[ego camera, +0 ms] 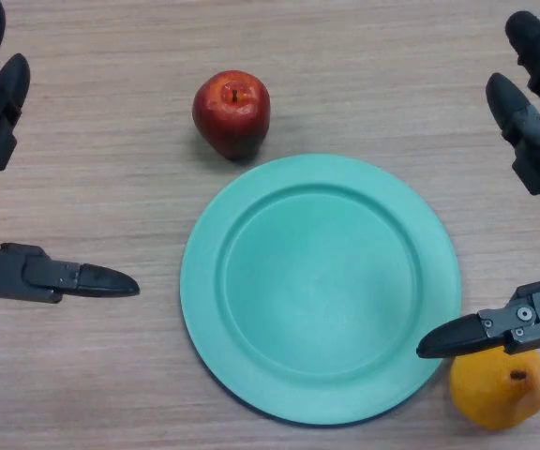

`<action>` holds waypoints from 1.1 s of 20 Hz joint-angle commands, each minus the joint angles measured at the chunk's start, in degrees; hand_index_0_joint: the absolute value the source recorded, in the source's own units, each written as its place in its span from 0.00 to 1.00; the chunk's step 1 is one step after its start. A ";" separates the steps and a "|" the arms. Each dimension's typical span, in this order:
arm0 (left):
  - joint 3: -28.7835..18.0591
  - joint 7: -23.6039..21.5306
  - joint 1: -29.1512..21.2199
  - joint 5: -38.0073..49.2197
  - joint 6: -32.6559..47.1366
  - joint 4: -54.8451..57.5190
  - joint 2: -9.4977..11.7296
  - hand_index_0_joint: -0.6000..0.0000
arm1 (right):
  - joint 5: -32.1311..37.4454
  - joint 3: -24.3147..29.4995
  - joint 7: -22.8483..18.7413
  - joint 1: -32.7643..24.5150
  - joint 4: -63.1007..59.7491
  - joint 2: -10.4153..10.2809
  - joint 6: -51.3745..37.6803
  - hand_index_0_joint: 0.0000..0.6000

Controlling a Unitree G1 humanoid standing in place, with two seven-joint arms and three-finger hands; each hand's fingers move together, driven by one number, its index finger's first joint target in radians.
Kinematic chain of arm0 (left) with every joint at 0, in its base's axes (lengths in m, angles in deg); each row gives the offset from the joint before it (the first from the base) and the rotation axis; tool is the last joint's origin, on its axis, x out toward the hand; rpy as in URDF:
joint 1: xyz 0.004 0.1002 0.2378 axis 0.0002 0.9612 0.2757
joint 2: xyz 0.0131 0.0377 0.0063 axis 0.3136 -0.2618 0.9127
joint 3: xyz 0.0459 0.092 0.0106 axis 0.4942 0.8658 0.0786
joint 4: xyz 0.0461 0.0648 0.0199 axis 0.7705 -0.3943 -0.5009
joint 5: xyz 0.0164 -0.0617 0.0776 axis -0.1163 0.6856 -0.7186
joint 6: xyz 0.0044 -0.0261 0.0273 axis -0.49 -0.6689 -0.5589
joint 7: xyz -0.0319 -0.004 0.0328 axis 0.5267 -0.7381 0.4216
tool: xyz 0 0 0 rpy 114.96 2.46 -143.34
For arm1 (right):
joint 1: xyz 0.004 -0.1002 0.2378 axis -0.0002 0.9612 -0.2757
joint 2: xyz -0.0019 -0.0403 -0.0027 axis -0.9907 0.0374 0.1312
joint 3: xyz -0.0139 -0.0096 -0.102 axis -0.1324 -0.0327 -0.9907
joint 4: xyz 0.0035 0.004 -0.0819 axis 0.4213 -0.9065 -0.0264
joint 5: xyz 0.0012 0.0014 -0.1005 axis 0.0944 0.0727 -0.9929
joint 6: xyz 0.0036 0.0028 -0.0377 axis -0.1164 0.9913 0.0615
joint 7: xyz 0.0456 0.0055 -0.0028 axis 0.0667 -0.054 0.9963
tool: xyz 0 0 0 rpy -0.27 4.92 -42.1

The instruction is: Pick up the red apple and place it on the plate

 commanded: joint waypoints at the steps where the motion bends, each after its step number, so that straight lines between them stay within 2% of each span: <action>1: -3.43 -1.76 -1.48 -1.26 8.63 2.42 2.24 1.00 | -0.93 1.93 0.26 -0.81 2.55 0.69 -9.26 0.00; 7: -2.40 -1.11 -0.53 -2.18 8.88 3.13 1.34 1.00 | 1.14 3.81 0.29 -0.85 3.70 1.12 -8.22 0.00; 10: -2.16 -1.93 -2.79 -1.18 7.33 1.31 2.45 1.00 | 1.05 3.81 0.31 -0.19 3.95 0.89 -8.60 0.00; 13: 0.77 -4.60 -7.85 -3.33 9.37 -6.28 3.76 1.00 | 0.92 3.64 -0.07 0.54 4.25 0.60 -8.68 0.00; 16: 5.43 -7.57 -15.17 -7.04 13.16 -17.02 4.35 1.00 | 0.33 2.84 -0.87 0.82 5.35 0.37 -8.03 0.00; 18: 8.16 -7.46 -19.92 -9.78 13.42 -23.65 4.44 1.00 | 0.53 3.26 -0.59 0.97 5.99 0.48 -7.56 0.00; 22: 12.55 -7.53 -27.84 -14.78 15.19 -34.83 2.31 1.00 | 0.65 4.42 -0.20 1.08 7.06 0.67 -7.38 0.00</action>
